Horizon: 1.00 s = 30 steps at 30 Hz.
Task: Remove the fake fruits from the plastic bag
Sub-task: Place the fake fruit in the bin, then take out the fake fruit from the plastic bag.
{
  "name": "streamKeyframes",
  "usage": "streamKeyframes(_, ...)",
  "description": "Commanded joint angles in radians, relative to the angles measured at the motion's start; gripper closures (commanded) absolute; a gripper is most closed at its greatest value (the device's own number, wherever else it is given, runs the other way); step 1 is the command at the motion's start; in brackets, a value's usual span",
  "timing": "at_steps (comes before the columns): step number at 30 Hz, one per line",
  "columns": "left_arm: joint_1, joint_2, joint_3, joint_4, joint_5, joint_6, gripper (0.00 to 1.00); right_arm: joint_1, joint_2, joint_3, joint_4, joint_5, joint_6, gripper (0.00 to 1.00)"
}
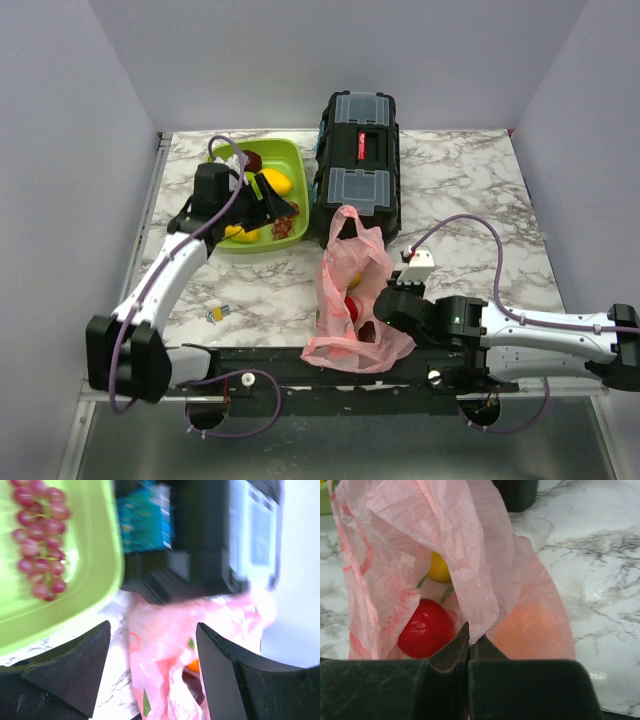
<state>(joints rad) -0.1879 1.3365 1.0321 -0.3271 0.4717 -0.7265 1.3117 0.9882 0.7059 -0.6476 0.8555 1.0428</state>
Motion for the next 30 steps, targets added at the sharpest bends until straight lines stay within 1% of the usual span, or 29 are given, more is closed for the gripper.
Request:
streamKeyframes(1, -0.113, -0.235, -0.166, 0.036, 0.061, 0.112, 0.32, 0.003, 0.004, -0.044, 0.193, -0.107, -0.109, 0.99)
streamKeyframes(5, -0.289, -0.395, -0.311, 0.102, 0.086, 0.163, 0.32, 0.003, 0.001, -0.084, 0.336, -0.163, -0.171, 0.99)
streamKeyframes(7, -0.370, -0.444, -0.367, 0.119, 0.039, 0.173, 0.33, 0.003, 0.004, -0.086, 0.348, -0.173, -0.172, 0.99)
streamKeyframes(9, -0.427, -0.480, -0.422, 0.169, 0.037, 0.173, 0.33, 0.003, 0.000, -0.087, 0.350, -0.177, -0.170, 0.99)
streamKeyframes(12, -0.525, -0.488, -0.459, 0.234, 0.014, 0.207, 0.33, 0.003, -0.015, -0.096, 0.350, -0.177, -0.164, 0.99)
streamKeyframes(15, -0.622, -0.416, -0.428, 0.246, -0.031, 0.266, 0.33, 0.003, -0.020, -0.098, 0.342, -0.175, -0.162, 0.99)
streamKeyframes(20, -0.722, -0.247, -0.331, 0.241, -0.055, 0.340, 0.43, 0.002, -0.031, -0.080, 0.300, -0.154, -0.128, 0.99)
streamKeyframes(22, -0.745, -0.194, -0.308, 0.254, -0.069, 0.358, 0.47, 0.003, -0.043, -0.081, 0.292, -0.151, -0.120, 0.99)
streamKeyframes(25, -0.760, -0.109, -0.265, 0.239, -0.063, 0.387, 0.50, 0.003, -0.055, -0.085, 0.285, -0.148, -0.115, 0.99)
streamKeyframes(27, -0.764, -0.055, -0.255, 0.246, -0.038, 0.406, 0.52, 0.003, -0.060, -0.086, 0.271, -0.147, -0.109, 0.99)
streamKeyframes(30, -0.763, 0.013, -0.247, 0.235, -0.046, 0.419, 0.52, 0.002, -0.063, -0.087, 0.260, -0.144, -0.099, 0.99)
